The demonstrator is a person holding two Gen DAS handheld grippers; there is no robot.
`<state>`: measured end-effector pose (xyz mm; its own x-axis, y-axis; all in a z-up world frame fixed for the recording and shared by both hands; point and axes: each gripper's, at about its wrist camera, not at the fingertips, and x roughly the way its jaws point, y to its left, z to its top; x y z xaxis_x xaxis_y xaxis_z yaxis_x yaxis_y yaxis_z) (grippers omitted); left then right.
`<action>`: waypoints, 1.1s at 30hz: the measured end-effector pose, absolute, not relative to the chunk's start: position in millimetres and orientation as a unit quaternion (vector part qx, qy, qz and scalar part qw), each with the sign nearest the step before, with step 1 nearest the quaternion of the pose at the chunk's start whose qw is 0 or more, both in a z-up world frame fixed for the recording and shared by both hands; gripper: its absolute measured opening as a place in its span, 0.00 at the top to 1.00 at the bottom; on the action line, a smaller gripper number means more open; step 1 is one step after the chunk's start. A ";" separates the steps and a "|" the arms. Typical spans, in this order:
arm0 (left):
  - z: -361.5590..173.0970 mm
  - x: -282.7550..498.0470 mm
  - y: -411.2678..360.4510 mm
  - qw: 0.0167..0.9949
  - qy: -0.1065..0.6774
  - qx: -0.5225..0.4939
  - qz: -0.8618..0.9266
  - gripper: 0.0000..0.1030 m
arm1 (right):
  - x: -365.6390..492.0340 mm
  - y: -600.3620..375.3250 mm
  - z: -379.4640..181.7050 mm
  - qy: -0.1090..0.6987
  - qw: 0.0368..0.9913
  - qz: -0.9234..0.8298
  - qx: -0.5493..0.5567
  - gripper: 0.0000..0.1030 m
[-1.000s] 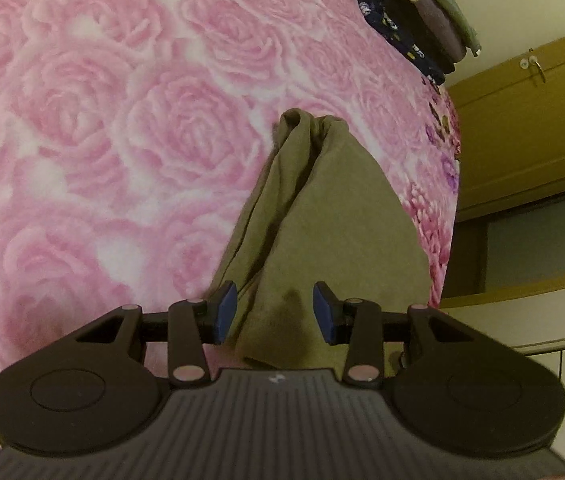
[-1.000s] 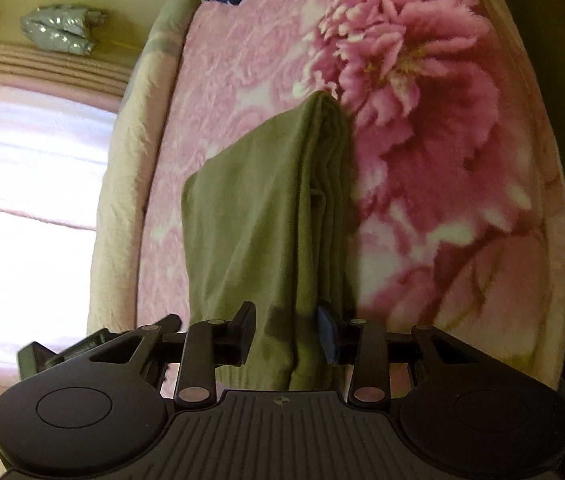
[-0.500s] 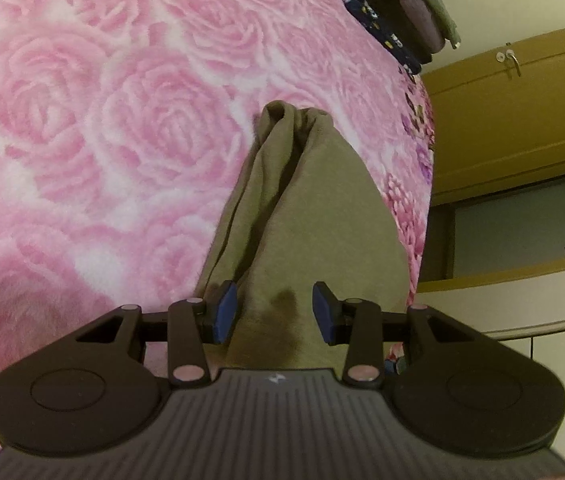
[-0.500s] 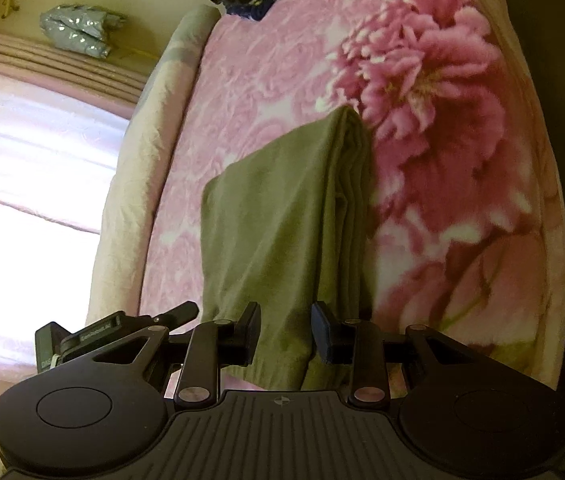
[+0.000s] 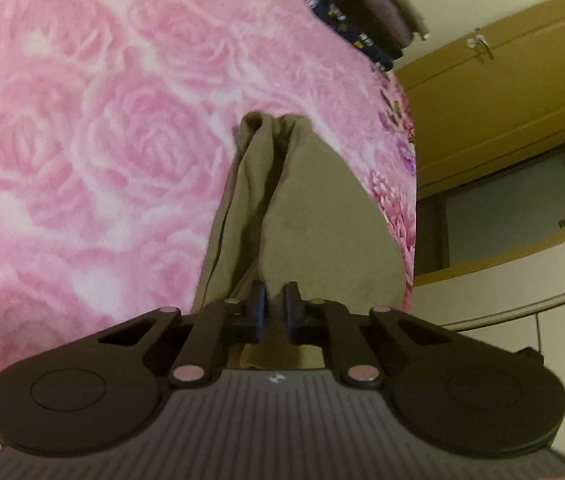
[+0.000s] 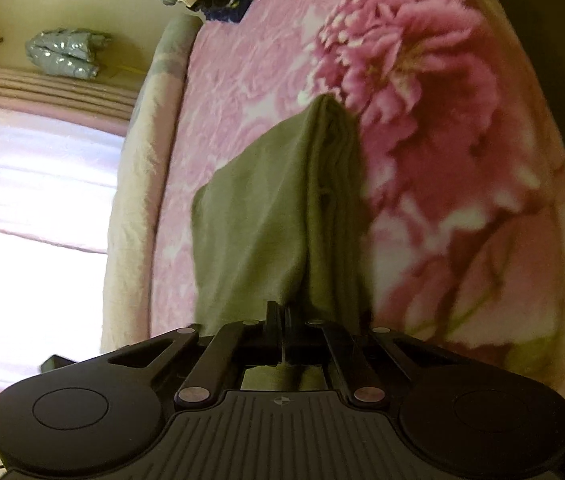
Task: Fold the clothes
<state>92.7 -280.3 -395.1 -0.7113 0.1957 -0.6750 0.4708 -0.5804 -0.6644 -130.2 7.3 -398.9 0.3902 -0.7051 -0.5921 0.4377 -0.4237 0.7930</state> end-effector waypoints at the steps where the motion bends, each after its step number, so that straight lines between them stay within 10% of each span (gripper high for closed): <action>1: -395.3 91.4 -275.1 0.087 0.428 0.380 -0.815 0.94 | -130.1 8.4 -402.3 -0.095 0.524 -0.543 0.649 1.00; 7: -389.7 90.8 -274.9 0.107 0.425 0.380 -0.815 0.88 | -133.8 0.0 -391.5 -0.064 0.535 -0.546 0.642 1.00; 9: -384.9 91.7 -283.7 0.115 0.442 0.373 -0.808 0.66 | -139.9 -1.1 -381.0 -0.059 0.543 -0.555 0.627 0.99; 13: -383.0 75.8 -301.8 0.120 0.459 0.368 -0.799 0.59 | -155.7 -8.5 -370.1 -0.073 0.532 -0.591 0.602 0.41; 17: -392.4 47.8 -303.3 0.101 0.439 0.384 -0.806 0.63 | -163.2 -21.4 -379.1 -0.091 0.528 -0.590 0.603 0.42; 20: -396.3 40.4 -295.3 0.081 0.417 0.379 -0.822 0.97 | -164.4 -28.7 -388.6 -0.091 0.534 -0.585 0.604 0.94; 27: -399.6 55.0 -288.1 0.121 0.383 0.370 -0.838 0.90 | -168.0 -33.5 -401.9 -0.080 0.536 -0.584 0.605 0.95; 29: -390.3 55.1 -292.8 0.127 0.395 0.362 -0.835 0.86 | -173.4 -39.0 -394.7 -0.074 0.534 -0.580 0.610 0.81; 31: -379.8 53.1 -303.3 0.129 0.413 0.341 -0.834 0.73 | -183.7 -41.5 -385.3 -0.081 0.524 -0.601 0.598 0.44; 33: -373.9 40.4 -313.7 0.132 0.418 0.333 -0.835 0.63 | -199.1 -46.6 -382.7 -0.112 0.512 -0.606 0.599 0.43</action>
<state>40.4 -313.7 -373.9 -0.7439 0.0585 -0.6658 0.4984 -0.6152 -0.6109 -199.1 -46.6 -382.7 0.2415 -0.7541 -0.6108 0.4864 -0.4506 0.7486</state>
